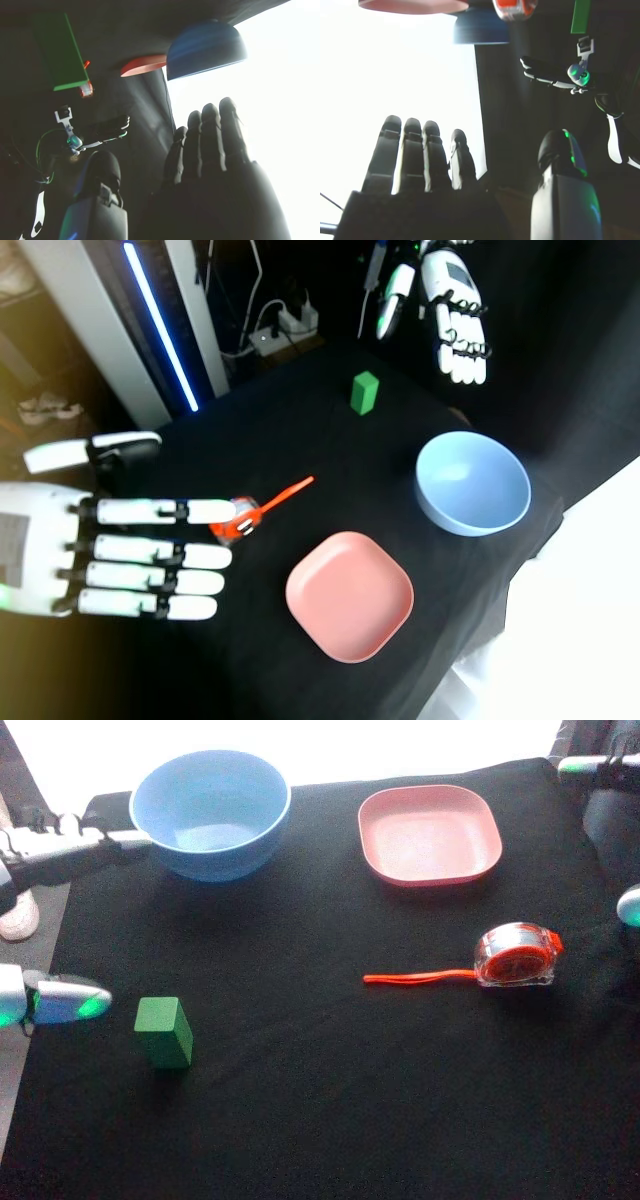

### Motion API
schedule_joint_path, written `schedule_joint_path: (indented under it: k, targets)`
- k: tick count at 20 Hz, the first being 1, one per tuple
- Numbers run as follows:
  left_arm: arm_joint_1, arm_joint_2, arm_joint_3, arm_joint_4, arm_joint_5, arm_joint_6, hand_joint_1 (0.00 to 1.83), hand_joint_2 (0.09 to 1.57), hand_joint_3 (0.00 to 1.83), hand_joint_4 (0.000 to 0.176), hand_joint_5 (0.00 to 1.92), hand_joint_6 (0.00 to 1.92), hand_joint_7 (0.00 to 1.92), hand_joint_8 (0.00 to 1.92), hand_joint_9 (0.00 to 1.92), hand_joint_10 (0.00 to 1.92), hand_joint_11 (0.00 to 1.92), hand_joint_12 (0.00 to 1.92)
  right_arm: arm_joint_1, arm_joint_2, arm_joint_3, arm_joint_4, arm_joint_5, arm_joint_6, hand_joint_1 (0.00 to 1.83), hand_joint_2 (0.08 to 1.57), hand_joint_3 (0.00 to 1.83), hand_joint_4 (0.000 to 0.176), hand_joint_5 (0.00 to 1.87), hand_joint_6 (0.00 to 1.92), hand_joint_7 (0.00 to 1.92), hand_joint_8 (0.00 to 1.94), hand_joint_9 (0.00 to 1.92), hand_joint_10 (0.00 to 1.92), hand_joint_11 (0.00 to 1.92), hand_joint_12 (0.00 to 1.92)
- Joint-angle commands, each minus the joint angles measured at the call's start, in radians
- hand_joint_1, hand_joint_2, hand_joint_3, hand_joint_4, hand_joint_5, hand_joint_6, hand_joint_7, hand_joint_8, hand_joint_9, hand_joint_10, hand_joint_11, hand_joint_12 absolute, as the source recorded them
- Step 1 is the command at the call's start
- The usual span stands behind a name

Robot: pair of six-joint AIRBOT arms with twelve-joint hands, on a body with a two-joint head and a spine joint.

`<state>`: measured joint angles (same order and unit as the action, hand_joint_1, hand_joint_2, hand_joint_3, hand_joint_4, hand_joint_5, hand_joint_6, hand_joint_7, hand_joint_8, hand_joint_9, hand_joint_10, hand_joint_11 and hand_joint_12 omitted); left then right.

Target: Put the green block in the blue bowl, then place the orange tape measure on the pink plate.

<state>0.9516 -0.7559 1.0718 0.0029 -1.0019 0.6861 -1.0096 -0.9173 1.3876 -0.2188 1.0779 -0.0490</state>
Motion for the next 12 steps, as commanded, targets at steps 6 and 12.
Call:
schedule_joint_path:
  k: [6,12]
  targets:
    - [-0.059,-0.012,0.01,0.096,-0.04,-0.056,0.75,0.88,0.0,0.091,0.15,0.0,0.26,0.0,0.22,0.0,0.0,0.52,0.016,0.0,0.006,0.052,0.104,0.009,0.61,0.99,0.01,0.083,0.26,0.0,0.25,0.0,0.21,0.0,0.09,0.35]
    - [-0.166,-0.035,0.027,0.28,0.126,-0.12,0.92,0.84,0.0,0.059,0.28,0.0,0.44,0.01,0.45,0.01,0.24,0.3,0.016,0.0,0.007,0.052,0.102,0.01,0.63,0.98,0.0,0.105,0.28,0.0,0.29,0.0,0.25,0.0,0.16,0.29]
